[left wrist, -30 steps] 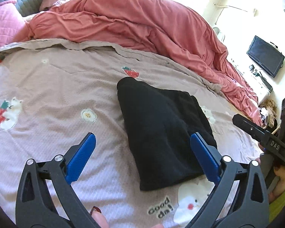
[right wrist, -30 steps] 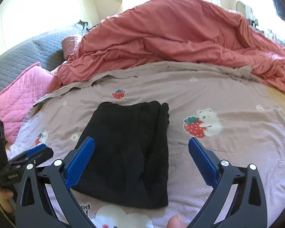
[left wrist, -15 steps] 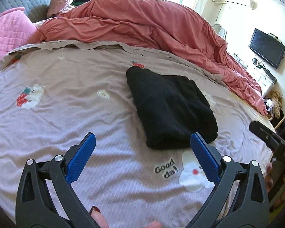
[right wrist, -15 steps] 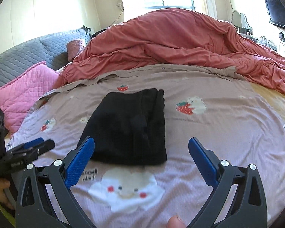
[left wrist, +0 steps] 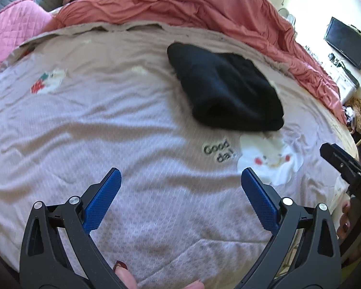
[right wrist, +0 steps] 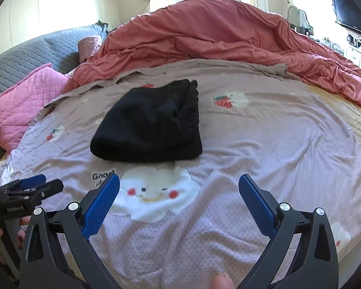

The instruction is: Fold small clothes

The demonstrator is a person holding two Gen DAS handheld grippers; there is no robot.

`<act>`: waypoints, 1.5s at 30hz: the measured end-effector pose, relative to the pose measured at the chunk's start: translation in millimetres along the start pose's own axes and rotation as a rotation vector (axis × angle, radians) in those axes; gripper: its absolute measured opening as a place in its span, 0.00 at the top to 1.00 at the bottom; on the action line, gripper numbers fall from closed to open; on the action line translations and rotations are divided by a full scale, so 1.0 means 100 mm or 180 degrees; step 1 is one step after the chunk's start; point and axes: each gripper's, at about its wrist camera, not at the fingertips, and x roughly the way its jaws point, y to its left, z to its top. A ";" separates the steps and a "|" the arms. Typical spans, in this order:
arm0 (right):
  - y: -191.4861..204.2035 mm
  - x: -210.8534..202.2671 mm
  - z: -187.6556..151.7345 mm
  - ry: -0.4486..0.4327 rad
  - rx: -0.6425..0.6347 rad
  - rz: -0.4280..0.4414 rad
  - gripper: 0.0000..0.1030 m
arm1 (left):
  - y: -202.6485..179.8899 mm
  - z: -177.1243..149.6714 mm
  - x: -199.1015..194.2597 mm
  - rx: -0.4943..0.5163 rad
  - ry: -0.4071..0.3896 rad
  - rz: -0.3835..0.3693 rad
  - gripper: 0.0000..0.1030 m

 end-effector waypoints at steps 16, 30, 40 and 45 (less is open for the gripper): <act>0.01 0.04 -0.04 0.0054 0.0010 0.0002 0.04 | 0.01 -0.01 -0.03 -0.0001 -0.0043 -0.0019 0.09; 0.04 -0.01 0.02 0.0021 -0.0012 -0.0022 0.04 | 0.05 0.02 -0.09 -0.0030 -0.0073 -0.0002 0.09; 0.04 -0.01 0.01 0.0035 -0.0020 -0.0035 0.04 | 0.06 0.02 -0.13 -0.0027 -0.0071 0.0055 0.09; 0.05 -0.01 0.01 0.0030 -0.0020 -0.0042 0.04 | 0.07 0.04 -0.14 -0.0019 -0.0079 0.0059 0.09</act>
